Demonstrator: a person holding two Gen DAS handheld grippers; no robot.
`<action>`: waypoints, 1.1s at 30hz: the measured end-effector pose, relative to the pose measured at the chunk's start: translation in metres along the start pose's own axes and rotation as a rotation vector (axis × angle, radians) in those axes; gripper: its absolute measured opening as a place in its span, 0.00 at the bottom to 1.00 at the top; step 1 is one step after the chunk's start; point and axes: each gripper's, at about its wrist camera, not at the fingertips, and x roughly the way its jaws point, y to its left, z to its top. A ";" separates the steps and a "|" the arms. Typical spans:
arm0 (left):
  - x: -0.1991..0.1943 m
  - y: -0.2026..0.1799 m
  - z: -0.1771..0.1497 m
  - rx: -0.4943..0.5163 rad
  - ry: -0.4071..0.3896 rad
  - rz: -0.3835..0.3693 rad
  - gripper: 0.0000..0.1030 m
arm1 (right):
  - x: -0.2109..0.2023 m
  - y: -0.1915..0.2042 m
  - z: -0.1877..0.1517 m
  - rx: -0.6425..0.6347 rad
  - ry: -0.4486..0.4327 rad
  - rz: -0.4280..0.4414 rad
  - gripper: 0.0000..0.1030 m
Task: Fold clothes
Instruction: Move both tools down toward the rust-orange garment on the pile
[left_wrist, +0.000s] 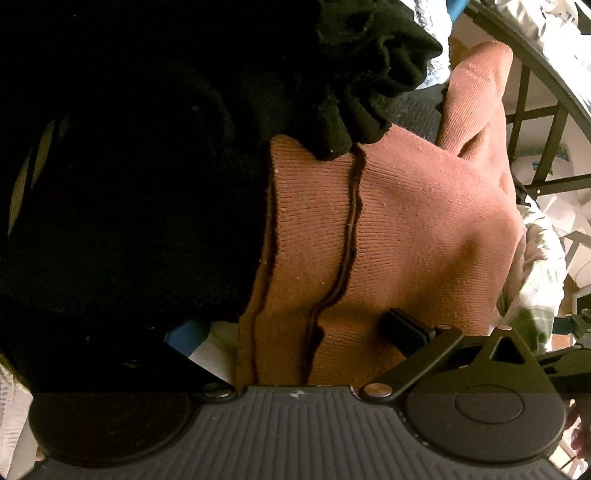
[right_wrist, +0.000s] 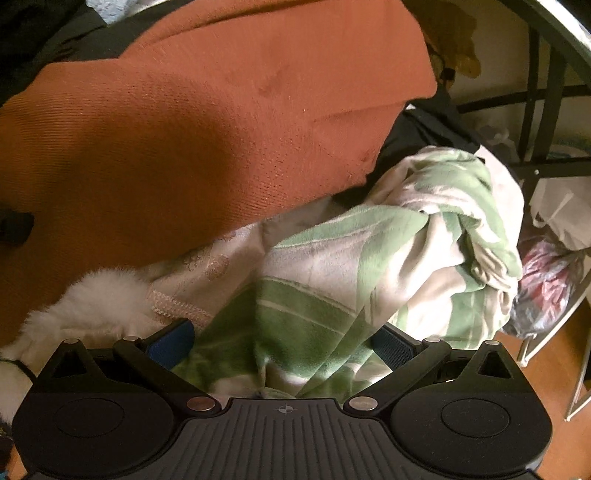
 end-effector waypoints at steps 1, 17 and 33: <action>0.000 0.000 -0.003 -0.006 -0.007 -0.003 1.00 | 0.001 0.000 0.000 0.002 0.004 0.002 0.99; -0.003 -0.002 -0.029 -0.004 -0.036 -0.044 1.00 | 0.016 -0.017 0.007 0.075 0.060 0.055 0.99; -0.015 -0.005 -0.024 0.022 0.013 -0.015 0.99 | -0.015 -0.036 0.002 0.027 -0.027 0.096 0.99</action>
